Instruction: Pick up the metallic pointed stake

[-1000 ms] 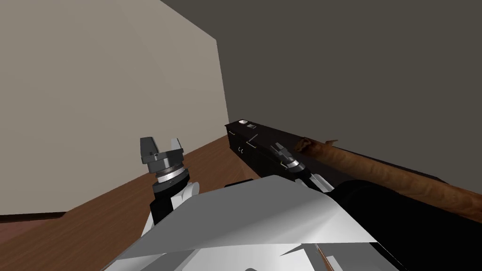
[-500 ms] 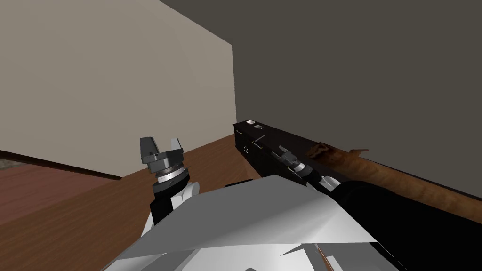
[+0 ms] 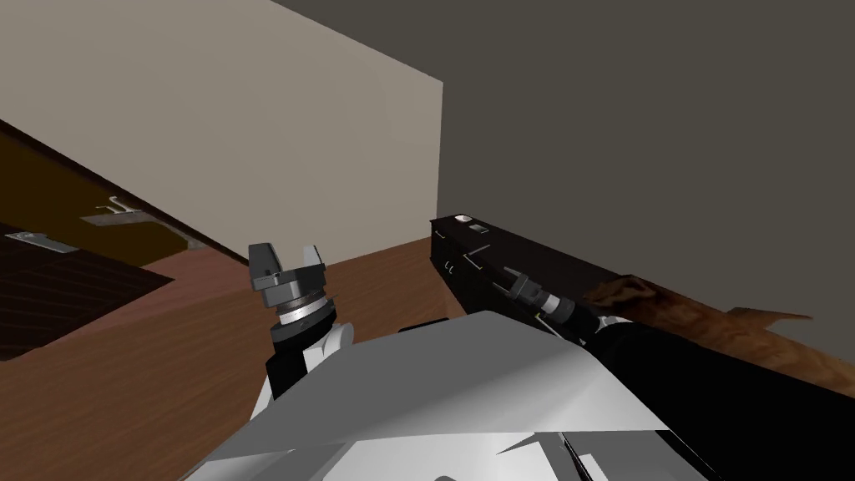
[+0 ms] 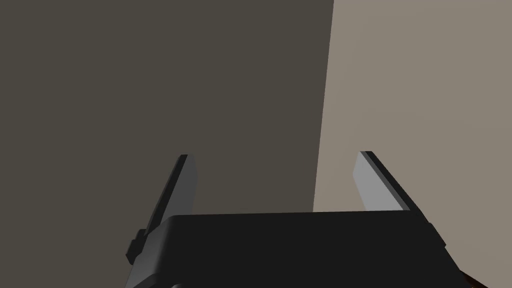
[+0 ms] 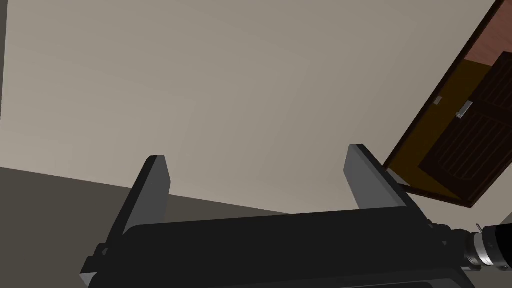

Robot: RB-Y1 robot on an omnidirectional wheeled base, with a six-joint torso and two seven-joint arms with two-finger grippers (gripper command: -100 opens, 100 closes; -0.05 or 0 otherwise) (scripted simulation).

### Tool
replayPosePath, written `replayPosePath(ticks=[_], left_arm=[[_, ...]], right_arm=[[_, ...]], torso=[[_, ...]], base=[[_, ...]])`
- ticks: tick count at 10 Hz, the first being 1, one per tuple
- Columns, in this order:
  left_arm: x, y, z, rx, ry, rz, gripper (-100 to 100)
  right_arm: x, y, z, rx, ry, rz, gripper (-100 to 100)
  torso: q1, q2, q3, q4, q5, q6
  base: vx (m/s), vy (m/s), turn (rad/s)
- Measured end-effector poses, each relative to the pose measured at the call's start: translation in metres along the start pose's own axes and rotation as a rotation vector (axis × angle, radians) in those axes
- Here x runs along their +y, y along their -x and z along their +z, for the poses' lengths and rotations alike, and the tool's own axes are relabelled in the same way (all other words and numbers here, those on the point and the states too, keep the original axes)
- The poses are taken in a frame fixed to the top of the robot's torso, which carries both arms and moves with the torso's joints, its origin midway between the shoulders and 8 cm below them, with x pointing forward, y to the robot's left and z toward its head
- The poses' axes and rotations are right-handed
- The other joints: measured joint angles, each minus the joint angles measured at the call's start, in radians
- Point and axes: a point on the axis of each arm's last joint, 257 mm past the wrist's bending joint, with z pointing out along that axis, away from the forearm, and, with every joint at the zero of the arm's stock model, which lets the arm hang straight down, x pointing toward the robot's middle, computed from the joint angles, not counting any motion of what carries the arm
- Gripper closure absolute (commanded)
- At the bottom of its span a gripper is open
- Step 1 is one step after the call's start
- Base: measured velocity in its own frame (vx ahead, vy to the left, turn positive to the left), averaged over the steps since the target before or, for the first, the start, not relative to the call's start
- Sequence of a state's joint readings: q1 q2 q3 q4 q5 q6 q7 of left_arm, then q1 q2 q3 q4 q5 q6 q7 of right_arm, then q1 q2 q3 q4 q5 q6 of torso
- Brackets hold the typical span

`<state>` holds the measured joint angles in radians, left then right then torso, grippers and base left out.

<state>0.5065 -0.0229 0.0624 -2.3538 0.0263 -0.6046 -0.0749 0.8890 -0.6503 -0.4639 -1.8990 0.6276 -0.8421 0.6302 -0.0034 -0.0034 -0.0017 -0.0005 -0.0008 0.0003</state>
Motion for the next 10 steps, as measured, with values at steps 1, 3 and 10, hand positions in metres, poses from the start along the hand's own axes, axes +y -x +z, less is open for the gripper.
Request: replayPosePath(ticks=[1,3,10], left_arm=[[0.000,0.000,0.000,0.000,0.000,0.000,0],[0.000,0.000,0.000,0.000,0.000,0.000,0],[0.000,0.000,0.000,0.000,0.000,0.000,0]], right_arm=[[-0.005,-0.009,-0.009,0.038,0.023,-0.054,-100],[-0.007,-0.032,-0.028,0.120,0.069,-0.152,-100],[-0.032,-0.099,-0.114,0.406,0.274,-0.453,-100]], torso=[[-0.001,-0.001,0.000,0.000,0.000,0.001],[-0.001,-0.002,-0.001,0.000,0.000,0.001],[-0.001,-0.005,-0.003,-0.001,0.000,0.001]], base=[[0.046,0.028,0.348],[0.045,0.019,0.217],[0.088,0.015,0.230]])
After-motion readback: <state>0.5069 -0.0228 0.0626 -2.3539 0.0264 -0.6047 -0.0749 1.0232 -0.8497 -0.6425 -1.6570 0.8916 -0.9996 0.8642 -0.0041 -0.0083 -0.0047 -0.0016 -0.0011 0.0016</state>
